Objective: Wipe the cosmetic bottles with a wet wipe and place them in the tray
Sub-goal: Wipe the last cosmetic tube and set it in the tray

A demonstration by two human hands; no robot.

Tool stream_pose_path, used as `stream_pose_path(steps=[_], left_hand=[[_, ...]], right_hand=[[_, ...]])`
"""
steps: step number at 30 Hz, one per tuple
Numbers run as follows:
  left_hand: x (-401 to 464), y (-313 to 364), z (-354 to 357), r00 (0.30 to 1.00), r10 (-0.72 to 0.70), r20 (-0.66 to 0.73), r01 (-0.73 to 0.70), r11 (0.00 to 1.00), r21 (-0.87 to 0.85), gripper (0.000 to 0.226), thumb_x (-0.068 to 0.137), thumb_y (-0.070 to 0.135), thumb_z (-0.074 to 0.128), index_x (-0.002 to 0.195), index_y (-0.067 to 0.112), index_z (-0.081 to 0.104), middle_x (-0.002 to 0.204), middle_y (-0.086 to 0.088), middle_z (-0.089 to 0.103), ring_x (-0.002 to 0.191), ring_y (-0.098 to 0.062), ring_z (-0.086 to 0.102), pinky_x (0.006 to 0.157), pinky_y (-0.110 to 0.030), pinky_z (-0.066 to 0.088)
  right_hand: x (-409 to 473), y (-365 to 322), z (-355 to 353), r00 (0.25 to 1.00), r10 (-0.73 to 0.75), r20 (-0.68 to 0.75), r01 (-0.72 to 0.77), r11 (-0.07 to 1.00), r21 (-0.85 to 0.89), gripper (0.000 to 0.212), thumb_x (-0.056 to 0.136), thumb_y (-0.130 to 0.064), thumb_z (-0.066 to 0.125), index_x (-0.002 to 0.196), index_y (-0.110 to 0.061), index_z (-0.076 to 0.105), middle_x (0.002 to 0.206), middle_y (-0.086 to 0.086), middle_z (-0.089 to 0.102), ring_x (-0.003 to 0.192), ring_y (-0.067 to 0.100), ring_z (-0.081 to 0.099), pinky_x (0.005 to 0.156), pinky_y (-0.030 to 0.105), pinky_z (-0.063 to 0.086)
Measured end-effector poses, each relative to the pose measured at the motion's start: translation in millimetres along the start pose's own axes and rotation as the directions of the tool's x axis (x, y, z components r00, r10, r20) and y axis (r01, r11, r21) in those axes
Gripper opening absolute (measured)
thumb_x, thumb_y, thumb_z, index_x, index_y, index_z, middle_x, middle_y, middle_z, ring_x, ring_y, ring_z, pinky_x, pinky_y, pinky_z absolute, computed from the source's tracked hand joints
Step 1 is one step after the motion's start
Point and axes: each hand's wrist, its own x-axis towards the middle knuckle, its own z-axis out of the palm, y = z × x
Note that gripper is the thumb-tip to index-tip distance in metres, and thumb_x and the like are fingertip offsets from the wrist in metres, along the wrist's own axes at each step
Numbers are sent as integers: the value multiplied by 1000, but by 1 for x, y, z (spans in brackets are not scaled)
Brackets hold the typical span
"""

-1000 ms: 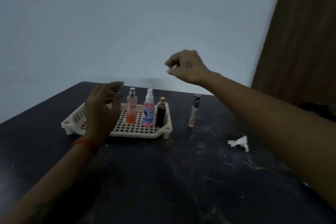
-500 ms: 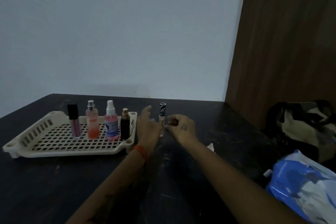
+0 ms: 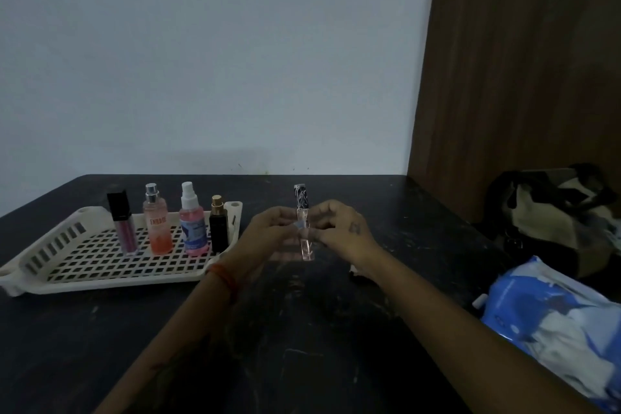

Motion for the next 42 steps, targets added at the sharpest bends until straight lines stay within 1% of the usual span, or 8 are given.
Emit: stream_pose_path(steps=[6, 10, 15, 19, 22, 31, 37, 42], left_hand=[[-10, -10, 19, 995, -56, 83, 63, 995, -78, 17, 87, -1, 53, 96, 5, 65, 91, -16, 71, 79, -25, 70, 64, -40, 58], [-9, -21, 19, 995, -78, 61, 85, 988, -131, 16, 87, 2, 54, 98, 7, 65, 90, -12, 71, 76, -22, 71, 62, -36, 57], [-6, -25, 19, 997, -61, 49, 68, 985, -158, 14, 87, 4, 56, 97, 7, 65, 90, -12, 70, 75, -21, 69, 61, -31, 57], [-7, -29, 20, 997, -9, 70, 22, 984, -176, 14, 88, 3, 54, 96, 7, 65, 84, -8, 70, 72, -18, 69, 60, -28, 56], [-7, -30, 20, 997, 10, 82, 5, 983, -181, 15, 88, 1, 53, 96, 6, 64, 81, -5, 71, 71, -16, 70, 59, -26, 55], [-5, -32, 22, 992, 49, 118, -34, 991, -127, 17, 85, 1, 57, 101, 2, 62, 91, -11, 72, 80, -24, 70, 63, -29, 56], [-4, -31, 26, 996, 51, 79, -49, 998, -28, 17, 86, 5, 59, 101, -2, 60, 93, -17, 67, 76, -24, 67, 68, -35, 57], [-7, -28, 29, 990, 96, 106, -94, 995, -23, 20, 85, 3, 60, 104, 2, 61, 97, -16, 69, 82, -25, 69, 67, -33, 58]], right_hand=[[-35, 1, -29, 1000, -2, 12, 3, 994, -105, 47, 69, -20, 80, 108, -22, 54, 91, 0, 66, 78, 8, 62, 62, 12, 47], [-46, 16, -51, 956, -107, -272, 38, 968, -247, 50, 73, -22, 76, 118, -25, 55, 100, -4, 59, 86, 12, 60, 71, 22, 48], [-51, 47, -36, 997, -71, -29, 33, 730, -682, 23, 85, -22, 62, 106, -24, 69, 108, 4, 67, 100, 19, 60, 88, 24, 46], [-37, 40, -36, 970, -123, -209, 22, 902, -430, 18, 84, -6, 62, 88, -18, 75, 95, 3, 73, 84, 11, 65, 76, 7, 47], [-30, 19, -27, 833, -399, -383, 256, 892, -373, 18, 82, -1, 64, 97, -8, 72, 96, 7, 69, 82, 10, 60, 71, -6, 37], [-35, 26, -4, 851, -523, -37, 466, 787, -405, 22, 89, -9, 50, 103, -3, 66, 104, 12, 60, 96, 18, 53, 81, 16, 39], [-31, 25, -13, 703, -648, -292, 508, 746, -431, 23, 76, 13, 62, 93, 1, 72, 85, 13, 66, 77, 18, 63, 74, 20, 50], [-35, 28, -5, 703, -701, -122, 570, 658, -492, 21, 71, 6, 68, 89, -3, 73, 90, 12, 68, 85, 26, 63, 74, 29, 53]])
